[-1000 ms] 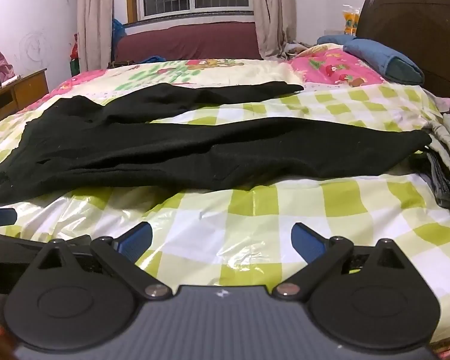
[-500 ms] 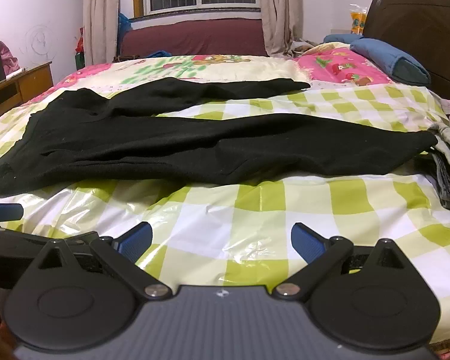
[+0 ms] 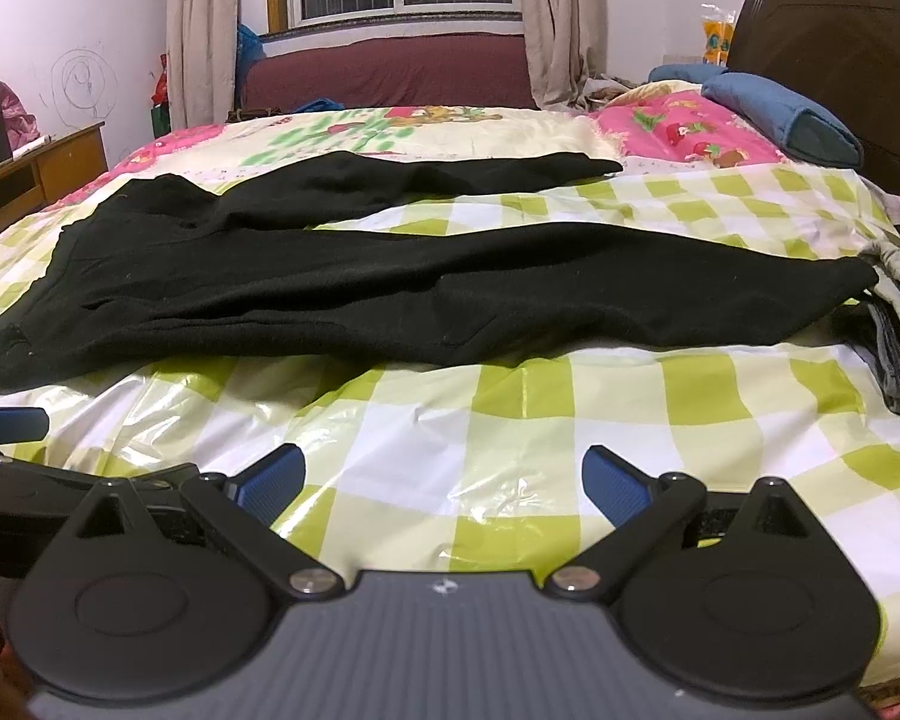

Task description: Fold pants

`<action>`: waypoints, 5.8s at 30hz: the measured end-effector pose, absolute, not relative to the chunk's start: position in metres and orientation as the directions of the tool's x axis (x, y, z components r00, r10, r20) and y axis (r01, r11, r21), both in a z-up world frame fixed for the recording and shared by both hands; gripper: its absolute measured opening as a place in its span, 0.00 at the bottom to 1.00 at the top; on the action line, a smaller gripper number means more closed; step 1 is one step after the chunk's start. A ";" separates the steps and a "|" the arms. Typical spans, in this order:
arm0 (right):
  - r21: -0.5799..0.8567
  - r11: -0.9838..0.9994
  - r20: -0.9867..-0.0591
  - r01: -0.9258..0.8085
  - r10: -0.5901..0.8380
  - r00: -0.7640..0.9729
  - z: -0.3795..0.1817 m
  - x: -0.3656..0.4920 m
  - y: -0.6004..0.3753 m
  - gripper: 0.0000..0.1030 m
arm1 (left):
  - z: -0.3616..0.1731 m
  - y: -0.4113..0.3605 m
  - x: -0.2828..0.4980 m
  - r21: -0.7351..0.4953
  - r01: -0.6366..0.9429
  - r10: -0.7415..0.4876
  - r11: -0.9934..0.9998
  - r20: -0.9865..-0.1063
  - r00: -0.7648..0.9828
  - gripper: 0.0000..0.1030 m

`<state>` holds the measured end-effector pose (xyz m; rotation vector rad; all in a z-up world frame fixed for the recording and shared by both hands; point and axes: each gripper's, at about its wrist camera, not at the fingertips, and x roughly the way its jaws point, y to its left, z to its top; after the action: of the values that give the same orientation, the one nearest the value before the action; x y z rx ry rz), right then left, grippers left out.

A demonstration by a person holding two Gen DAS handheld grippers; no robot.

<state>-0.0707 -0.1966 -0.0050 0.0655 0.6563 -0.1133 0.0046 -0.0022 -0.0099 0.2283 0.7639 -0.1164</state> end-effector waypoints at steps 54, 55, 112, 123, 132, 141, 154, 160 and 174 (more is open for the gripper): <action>-0.028 0.966 -0.614 -0.256 0.185 0.767 -0.001 0.036 -0.069 0.95 | 0.002 0.166 0.060 0.120 -0.213 0.240 0.970 -0.644 0.726 1.00; -0.055 0.955 -0.603 -0.292 0.201 0.772 -0.004 0.038 -0.060 0.95 | 0.001 0.175 0.064 0.106 -0.224 0.238 0.969 -0.651 0.721 1.00; 0.514 0.528 -0.706 0.676 -0.187 0.683 -0.046 0.022 -0.501 0.08 | -0.003 -0.141 0.091 0.066 0.573 -0.374 0.817 -0.695 0.614 0.36; 0.295 0.662 -0.731 0.689 -0.307 0.609 -0.030 -0.003 -0.480 0.10 | -0.012 -0.155 0.076 0.132 0.625 -0.359 0.770 -0.719 0.595 0.38; 0.013 0.919 -0.551 0.395 -0.323 0.770 0.044 0.015 -0.381 0.21 | 0.041 -0.029 0.111 0.122 0.498 -0.327 0.858 -0.619 0.714 0.44; -0.162 0.915 -0.659 -0.369 0.178 0.731 0.035 0.258 -0.233 0.28 | 0.053 0.118 0.257 0.373 0.277 -0.032 0.886 -0.546 0.837 0.57; -0.260 0.719 -0.749 -0.644 0.270 0.605 -0.004 0.433 -0.107 0.57 | 0.039 0.185 0.413 0.301 0.345 -0.044 0.889 -0.694 0.718 0.88; -0.300 0.743 -0.767 -0.599 0.184 0.614 -0.046 0.426 -0.091 0.42 | -0.016 0.177 0.439 0.335 0.360 0.061 0.871 -0.799 0.598 0.76; -0.543 0.556 -0.588 -0.629 0.282 0.758 0.029 0.318 -0.109 0.51 | 0.049 0.158 0.223 0.103 0.556 -0.332 0.825 -0.707 0.624 0.25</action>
<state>0.3182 -0.1091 0.0290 -0.8169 0.4701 0.5611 0.2227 0.1579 0.0491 0.3289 0.7359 -0.5203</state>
